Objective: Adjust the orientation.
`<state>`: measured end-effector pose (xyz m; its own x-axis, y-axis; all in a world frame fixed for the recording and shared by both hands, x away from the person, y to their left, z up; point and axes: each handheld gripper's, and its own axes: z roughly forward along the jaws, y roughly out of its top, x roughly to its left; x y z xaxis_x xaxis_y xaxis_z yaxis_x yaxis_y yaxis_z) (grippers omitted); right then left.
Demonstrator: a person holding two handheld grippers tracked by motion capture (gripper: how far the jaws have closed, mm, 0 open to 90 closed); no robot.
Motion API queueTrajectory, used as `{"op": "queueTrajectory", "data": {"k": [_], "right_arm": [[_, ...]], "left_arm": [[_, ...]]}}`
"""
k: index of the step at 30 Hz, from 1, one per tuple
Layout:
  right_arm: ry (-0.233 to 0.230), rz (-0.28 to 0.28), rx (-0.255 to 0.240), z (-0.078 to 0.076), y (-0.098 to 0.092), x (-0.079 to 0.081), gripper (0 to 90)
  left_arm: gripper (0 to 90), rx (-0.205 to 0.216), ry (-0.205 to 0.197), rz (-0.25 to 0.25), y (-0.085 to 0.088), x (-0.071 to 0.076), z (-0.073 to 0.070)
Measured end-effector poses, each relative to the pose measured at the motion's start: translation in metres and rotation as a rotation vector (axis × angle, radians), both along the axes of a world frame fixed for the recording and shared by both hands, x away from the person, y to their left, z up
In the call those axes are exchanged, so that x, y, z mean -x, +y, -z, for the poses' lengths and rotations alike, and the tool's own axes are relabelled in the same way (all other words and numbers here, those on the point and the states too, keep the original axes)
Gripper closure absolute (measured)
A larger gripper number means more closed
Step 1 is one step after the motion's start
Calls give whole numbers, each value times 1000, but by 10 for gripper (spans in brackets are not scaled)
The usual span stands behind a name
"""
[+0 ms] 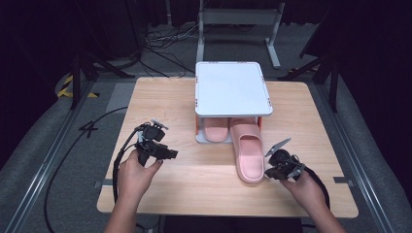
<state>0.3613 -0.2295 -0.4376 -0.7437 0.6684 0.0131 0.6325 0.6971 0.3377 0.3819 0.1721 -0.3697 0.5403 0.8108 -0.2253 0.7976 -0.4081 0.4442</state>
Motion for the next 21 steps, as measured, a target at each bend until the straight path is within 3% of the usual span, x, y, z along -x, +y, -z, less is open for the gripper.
{"op": "queueTrajectory", "data": {"k": [5, 8, 10, 11, 14, 16, 21], "right_arm": [[-6, -20, -4, -4, 3, 3, 827], [-21, -28, -56, -23, -4, 6, 758], [4, -38, -89, -31, -2, 10, 685], [43, -48, -98, -33, 1, 13, 699], [80, -105, -73, -33, 14, 21, 774], [110, -169, -20, -25, 29, 26, 819], [142, -202, 49, -8, 43, 28, 823]], "left_arm": [[506, 4, -1, -4, 1, 0, 0], [506, 4, -5, -4, 2, -1, -1], [506, 2, 0, -6, 2, -1, 0], [506, 1, 0, -5, 2, -2, 1], [506, 4, 5, -1, 0, -2, 1], [506, 7, 5, 3, -1, -3, 1], [506, 9, -1, 5, 0, -4, 0]]}}
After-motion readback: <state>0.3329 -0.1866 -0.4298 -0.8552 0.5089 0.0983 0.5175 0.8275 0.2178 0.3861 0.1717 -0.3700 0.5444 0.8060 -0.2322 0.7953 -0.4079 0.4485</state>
